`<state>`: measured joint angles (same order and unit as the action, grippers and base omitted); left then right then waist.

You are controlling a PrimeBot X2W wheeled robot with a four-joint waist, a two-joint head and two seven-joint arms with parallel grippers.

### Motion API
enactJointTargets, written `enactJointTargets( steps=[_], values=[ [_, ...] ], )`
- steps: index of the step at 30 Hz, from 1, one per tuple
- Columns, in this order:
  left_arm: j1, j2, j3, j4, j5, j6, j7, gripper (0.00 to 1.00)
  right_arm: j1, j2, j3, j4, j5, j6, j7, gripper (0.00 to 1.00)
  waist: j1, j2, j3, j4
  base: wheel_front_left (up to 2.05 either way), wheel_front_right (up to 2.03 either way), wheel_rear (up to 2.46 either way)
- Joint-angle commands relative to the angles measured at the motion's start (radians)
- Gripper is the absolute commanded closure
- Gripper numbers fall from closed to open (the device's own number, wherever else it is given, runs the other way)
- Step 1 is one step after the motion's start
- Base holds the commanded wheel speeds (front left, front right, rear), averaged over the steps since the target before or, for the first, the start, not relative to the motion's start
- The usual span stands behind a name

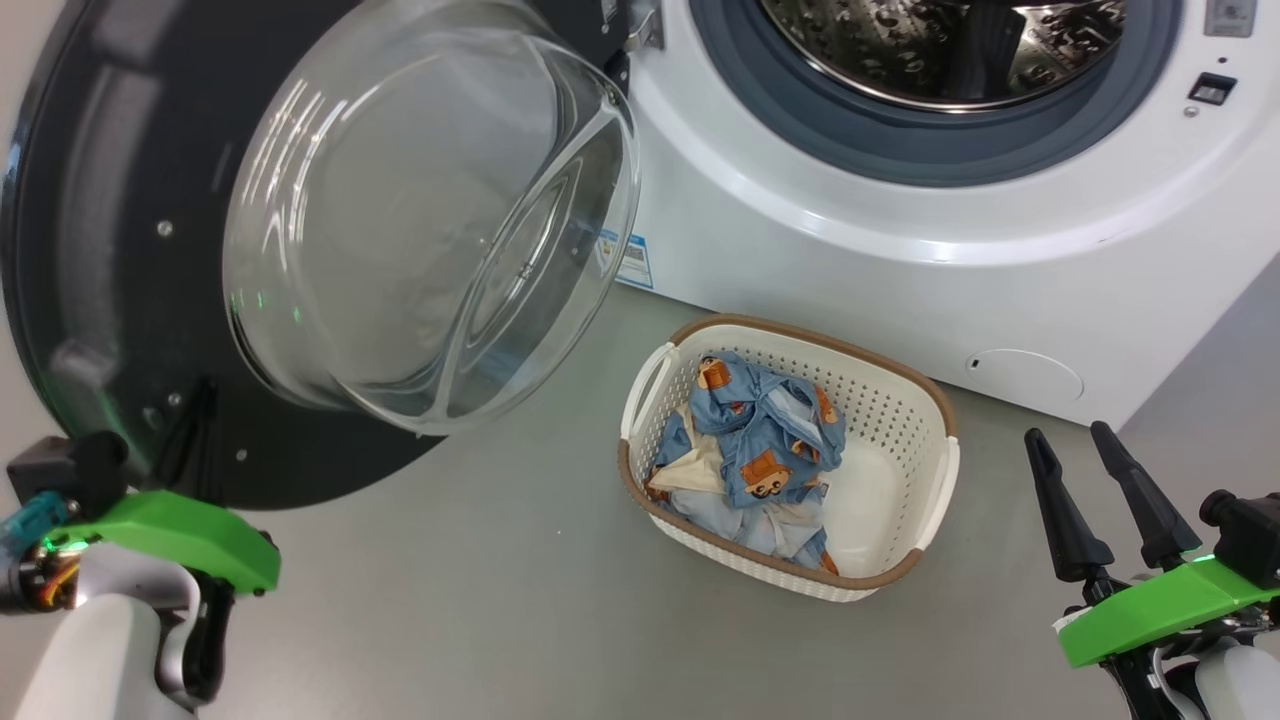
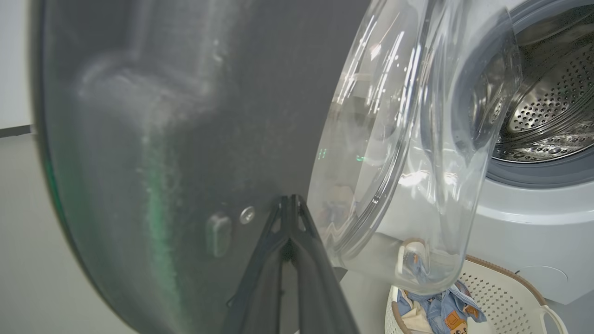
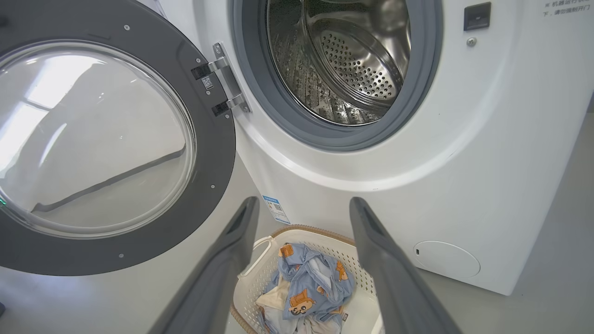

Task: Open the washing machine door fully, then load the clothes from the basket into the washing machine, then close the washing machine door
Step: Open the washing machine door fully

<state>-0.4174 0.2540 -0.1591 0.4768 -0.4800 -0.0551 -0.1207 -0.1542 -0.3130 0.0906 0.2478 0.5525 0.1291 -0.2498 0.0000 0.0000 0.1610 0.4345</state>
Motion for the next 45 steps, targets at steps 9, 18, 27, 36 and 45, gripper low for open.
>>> enactJointTargets(
  steps=[9,18,27,36,45],
  values=[
    [-0.117,0.077,0.036,0.101,-0.008,-0.022,-0.045,1.0,-0.036,-0.009,0.032,-0.02,-0.01,0.002,-0.012,0.0,0.0,0.0,0.014,0.006,0.0,0.0,0.0],
    [-0.116,0.063,0.028,0.138,-0.02,-0.033,-0.085,1.0,-0.032,-0.01,0.027,-0.017,-0.003,0.002,-0.012,0.0,0.0,0.0,0.007,-0.001,0.0,0.0,0.0],
    [-0.088,0.045,0.015,0.104,-0.025,-0.035,-0.106,1.0,-0.027,-0.011,0.024,-0.014,0.001,0.002,-0.012,0.0,0.0,0.0,-0.004,0.002,0.0,0.0,0.0],
    [-0.028,0.039,0.014,0.031,-0.022,-0.022,-0.123,0.62,-0.03,-0.014,0.035,-0.015,0.006,0.002,-0.012,0.0,0.0,0.0,-0.015,-0.021,0.0,0.0,0.0],
    [0.061,0.042,0.021,-0.111,-0.008,0.016,-0.132,0.0,-0.027,-0.006,0.042,-0.027,-0.001,0.002,-0.012,0.0,0.0,0.0,-0.034,-0.079,0.0,0.0,0.0]
  ],
)
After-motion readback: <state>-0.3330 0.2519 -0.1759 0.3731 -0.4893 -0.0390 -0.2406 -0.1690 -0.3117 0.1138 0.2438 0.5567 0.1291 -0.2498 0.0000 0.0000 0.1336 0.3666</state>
